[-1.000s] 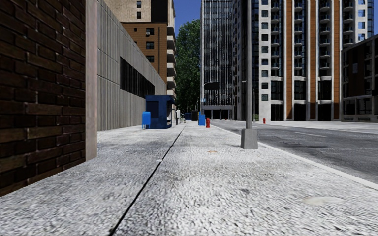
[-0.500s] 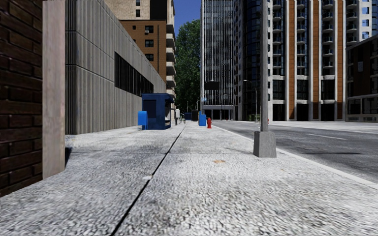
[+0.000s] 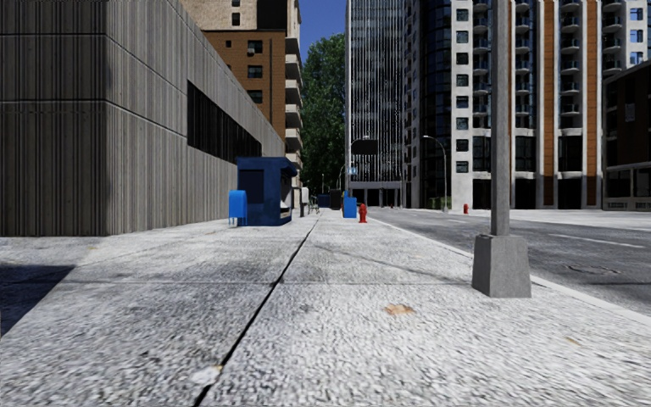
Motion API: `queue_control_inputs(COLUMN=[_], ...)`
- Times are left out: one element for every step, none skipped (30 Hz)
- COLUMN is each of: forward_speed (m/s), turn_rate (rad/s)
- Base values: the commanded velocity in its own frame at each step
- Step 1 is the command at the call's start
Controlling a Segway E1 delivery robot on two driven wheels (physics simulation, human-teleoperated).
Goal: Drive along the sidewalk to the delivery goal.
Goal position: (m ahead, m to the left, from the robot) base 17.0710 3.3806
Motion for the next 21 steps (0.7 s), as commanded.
queue_control_inputs(forward_speed=[2.00,2.00,2.00,2.00,2.00,2.00,2.00,2.00,2.00,2.00,2.00,2.00,2.00,2.00,2.00,2.00,2.00,2.00,2.00,2.00,2.00], turn_rate=[0.00,0.00,0.00,0.00,0.00,0.00,0.00,0.00,0.00,0.00,0.00,0.00,0.00,0.00,0.00,0.00,0.00,0.00,0.00,0.00,0.00])
